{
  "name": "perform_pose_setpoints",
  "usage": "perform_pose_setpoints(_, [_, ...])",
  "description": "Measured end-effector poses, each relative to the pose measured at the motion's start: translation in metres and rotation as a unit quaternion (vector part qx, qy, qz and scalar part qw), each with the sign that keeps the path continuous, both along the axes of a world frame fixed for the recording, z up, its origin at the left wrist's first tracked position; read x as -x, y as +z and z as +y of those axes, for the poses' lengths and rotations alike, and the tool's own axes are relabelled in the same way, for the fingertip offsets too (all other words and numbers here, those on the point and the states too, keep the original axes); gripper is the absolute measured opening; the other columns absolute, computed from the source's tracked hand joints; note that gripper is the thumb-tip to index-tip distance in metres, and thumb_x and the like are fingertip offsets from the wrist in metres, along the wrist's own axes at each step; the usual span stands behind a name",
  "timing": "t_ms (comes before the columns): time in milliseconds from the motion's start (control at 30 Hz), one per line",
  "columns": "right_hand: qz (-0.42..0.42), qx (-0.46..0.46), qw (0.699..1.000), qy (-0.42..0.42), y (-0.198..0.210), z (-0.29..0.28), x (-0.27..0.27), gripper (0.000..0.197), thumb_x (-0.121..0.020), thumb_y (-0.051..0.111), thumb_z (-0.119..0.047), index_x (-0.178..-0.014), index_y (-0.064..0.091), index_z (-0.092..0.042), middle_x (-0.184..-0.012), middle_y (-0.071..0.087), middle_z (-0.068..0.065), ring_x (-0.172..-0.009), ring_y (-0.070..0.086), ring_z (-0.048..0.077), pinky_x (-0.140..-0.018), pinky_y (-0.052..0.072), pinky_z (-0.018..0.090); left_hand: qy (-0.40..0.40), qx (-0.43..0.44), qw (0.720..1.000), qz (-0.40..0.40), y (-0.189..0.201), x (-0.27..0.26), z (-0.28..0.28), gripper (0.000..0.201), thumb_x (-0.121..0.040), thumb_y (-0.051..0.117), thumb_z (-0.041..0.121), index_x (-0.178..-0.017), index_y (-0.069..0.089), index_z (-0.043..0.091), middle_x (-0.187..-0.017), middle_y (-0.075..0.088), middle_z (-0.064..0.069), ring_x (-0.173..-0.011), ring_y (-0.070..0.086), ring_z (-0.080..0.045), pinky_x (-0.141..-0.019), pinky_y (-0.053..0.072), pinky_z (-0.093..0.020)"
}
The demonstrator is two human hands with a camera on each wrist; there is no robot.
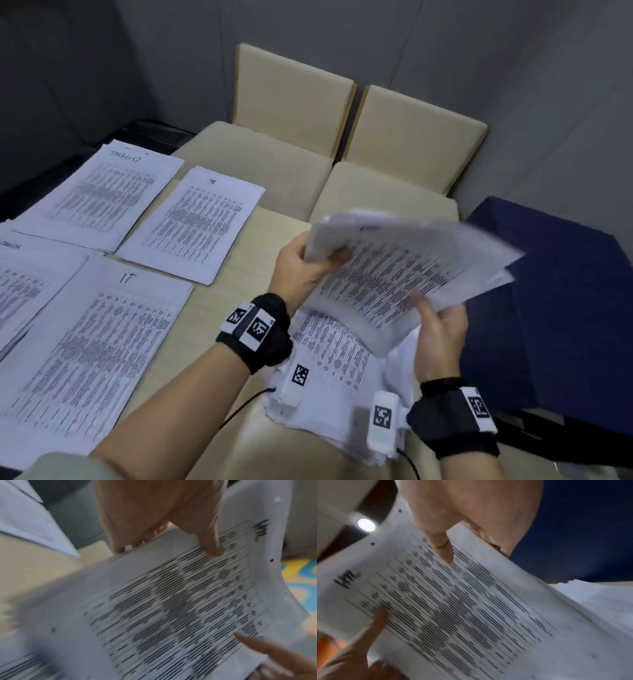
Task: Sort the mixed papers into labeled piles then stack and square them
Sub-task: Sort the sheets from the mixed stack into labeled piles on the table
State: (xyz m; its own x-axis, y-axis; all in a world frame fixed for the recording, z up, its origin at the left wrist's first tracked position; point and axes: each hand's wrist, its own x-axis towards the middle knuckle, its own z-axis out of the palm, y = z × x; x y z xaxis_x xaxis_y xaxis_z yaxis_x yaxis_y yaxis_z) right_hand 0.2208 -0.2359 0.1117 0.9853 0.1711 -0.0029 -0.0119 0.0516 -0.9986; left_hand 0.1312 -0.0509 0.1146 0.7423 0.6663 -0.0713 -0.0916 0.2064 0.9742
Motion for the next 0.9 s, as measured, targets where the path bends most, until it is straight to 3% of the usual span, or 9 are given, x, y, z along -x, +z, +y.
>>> perform_pose_setpoints(100, [0.045,0.066,0.996,0.026,-0.024,-0.007,0.003,0.026,-0.089,0.067,-0.003,-0.109,0.058,-0.016,-0.099,0.067,-0.006,-0.086,0.064,0.002,-0.081,0.047,0.023,-0.019,-0.016,0.997,0.077,-0.028,-0.004,-0.012,0.020,-0.078,0.080,0.023,-0.094,0.070,0.014,-0.094,0.075,0.000,-0.083,0.070,-0.009,-0.076,0.054,-0.027])
perform_pose_setpoints(200, [0.066,0.079,0.995,0.012,-0.034,-0.003,-0.003,0.036,-0.093,0.064,-0.008,-0.127,0.054,-0.006,-0.120,0.065,0.005,-0.109,0.062,0.018,-0.095,0.047,0.030,0.000,-0.048,0.994,0.095,-0.039,-0.016,-0.025,0.014,-0.088,0.071,0.015,-0.093,0.069,0.002,-0.094,0.072,-0.013,-0.079,0.065,-0.013,-0.075,0.050,-0.030])
perform_pose_setpoints(267, [0.056,0.069,0.996,0.000,-0.037,0.003,-0.011,0.041,-0.096,0.061,-0.011,-0.135,0.049,-0.005,-0.127,0.062,0.003,-0.113,0.058,0.015,-0.098,0.045,0.023,0.002,-0.053,0.996,0.078,-0.038,-0.020,-0.029,0.014,-0.090,0.067,0.012,-0.100,0.065,0.003,-0.098,0.069,-0.018,-0.084,0.065,-0.018,-0.077,0.053,-0.033])
perform_pose_setpoints(367, [0.041,0.069,0.997,0.005,-0.040,0.010,-0.014,0.031,-0.100,0.056,-0.013,-0.130,0.050,-0.011,-0.119,0.064,-0.002,-0.108,0.061,0.009,-0.095,0.046,0.019,0.017,-0.065,0.993,0.092,-0.044,-0.013,-0.024,0.014,-0.091,0.067,0.021,-0.101,0.063,0.011,-0.095,0.067,-0.016,-0.083,0.064,-0.023,-0.077,0.055,-0.036])
perform_pose_setpoints(433, [0.036,0.074,0.996,0.025,-0.042,0.016,-0.014,0.017,-0.100,0.054,-0.013,-0.117,0.051,-0.015,-0.106,0.064,-0.007,-0.095,0.061,0.003,-0.084,0.046,0.010,0.050,-0.071,0.988,0.130,-0.051,-0.004,-0.016,0.013,-0.094,0.062,0.026,-0.089,0.067,0.015,-0.081,0.065,-0.011,-0.073,0.058,-0.021,-0.071,0.051,-0.037])
perform_pose_setpoints(500, [0.039,0.093,0.993,0.057,-0.050,0.021,-0.015,0.017,-0.100,0.056,-0.018,-0.116,0.051,-0.014,-0.103,0.061,-0.006,-0.089,0.058,0.002,-0.074,0.044,0.005,0.079,-0.063,0.984,0.147,-0.049,0.006,-0.005,0.017,-0.097,0.058,0.028,-0.083,0.066,0.022,-0.079,0.067,-0.008,-0.070,0.059,-0.023,-0.070,0.053,-0.040])
perform_pose_setpoints(567, [0.058,0.115,0.989,0.068,-0.066,0.023,-0.018,0.024,-0.099,0.057,-0.022,-0.120,0.050,-0.013,-0.107,0.058,-0.001,-0.091,0.055,0.004,-0.077,0.042,0.012,0.107,-0.055,0.983,0.140,-0.042,0.016,0.017,0.013,-0.098,0.056,0.027,-0.093,0.065,0.020,-0.087,0.068,-0.011,-0.076,0.063,-0.026,-0.073,0.057,-0.042])
perform_pose_setpoints(700, [0.131,0.238,0.959,0.076,-0.106,0.018,-0.021,0.028,-0.096,0.062,-0.022,-0.119,0.047,-0.013,-0.107,0.058,0.002,-0.093,0.055,0.018,-0.087,0.042,0.032,0.186,-0.060,0.970,0.146,-0.038,0.044,0.103,0.016,-0.099,0.056,0.020,-0.105,0.062,0.007,-0.086,0.067,-0.002,-0.081,0.064,-0.019,-0.070,0.053,-0.028])
perform_pose_setpoints(900, [0.143,0.463,0.875,0.025,-0.140,0.011,-0.016,0.046,-0.077,0.078,-0.033,-0.112,0.065,-0.006,-0.118,0.062,0.023,-0.109,0.057,0.039,-0.102,0.047,0.047,0.199,-0.143,0.918,0.310,-0.058,0.072,0.255,0.025,-0.099,0.055,0.020,-0.116,0.062,0.003,-0.079,0.058,-0.005,-0.066,0.050,-0.018,-0.060,0.041,-0.025])
